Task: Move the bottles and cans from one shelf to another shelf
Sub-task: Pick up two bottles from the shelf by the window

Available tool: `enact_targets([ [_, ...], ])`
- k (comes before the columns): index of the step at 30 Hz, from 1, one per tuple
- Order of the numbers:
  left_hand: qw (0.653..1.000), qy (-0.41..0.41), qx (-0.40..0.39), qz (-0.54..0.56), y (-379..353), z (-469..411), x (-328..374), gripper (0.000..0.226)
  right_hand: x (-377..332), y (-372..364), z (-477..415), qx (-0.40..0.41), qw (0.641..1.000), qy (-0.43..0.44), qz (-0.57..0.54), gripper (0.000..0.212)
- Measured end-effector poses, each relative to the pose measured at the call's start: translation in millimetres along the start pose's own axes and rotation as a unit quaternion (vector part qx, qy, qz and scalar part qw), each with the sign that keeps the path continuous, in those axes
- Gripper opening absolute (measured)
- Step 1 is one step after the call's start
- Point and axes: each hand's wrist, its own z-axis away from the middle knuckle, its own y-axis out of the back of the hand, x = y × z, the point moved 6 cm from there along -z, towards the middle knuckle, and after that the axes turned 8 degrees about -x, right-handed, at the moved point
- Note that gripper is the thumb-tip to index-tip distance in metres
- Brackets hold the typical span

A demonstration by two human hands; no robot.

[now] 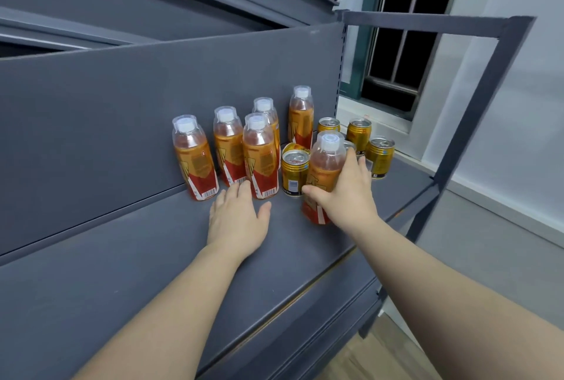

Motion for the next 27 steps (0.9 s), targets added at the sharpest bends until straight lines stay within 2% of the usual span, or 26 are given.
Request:
enact_targets([
  [8, 0.999, 0.019, 0.006, 0.048, -5.0, -26.5, -10.6, 0.065, 4.4, -8.9, -9.3, 0.043, 0.997, 0.035, -0.053, 0.097],
  [13, 0.997, 0.020, 0.010, 0.078, -7.5, -38.4, -9.7, 0.064, -2.6, -11.3, -11.1, 0.040, 0.995, 0.063, -0.069, 0.086],
  [22, 0.985, 0.025, 0.035, 0.166, -2.9, -68.0, -4.4, 0.079, -22.5, -28.6, -8.1, -0.035, 0.984, 0.110, -0.135, 0.090],
  [27, 0.975, 0.017, 0.045, 0.216, -7.4, -80.9, -3.3, 0.086, -21.0, -32.7, -8.2, -0.046, 0.975, 0.112, -0.185, 0.086],
])
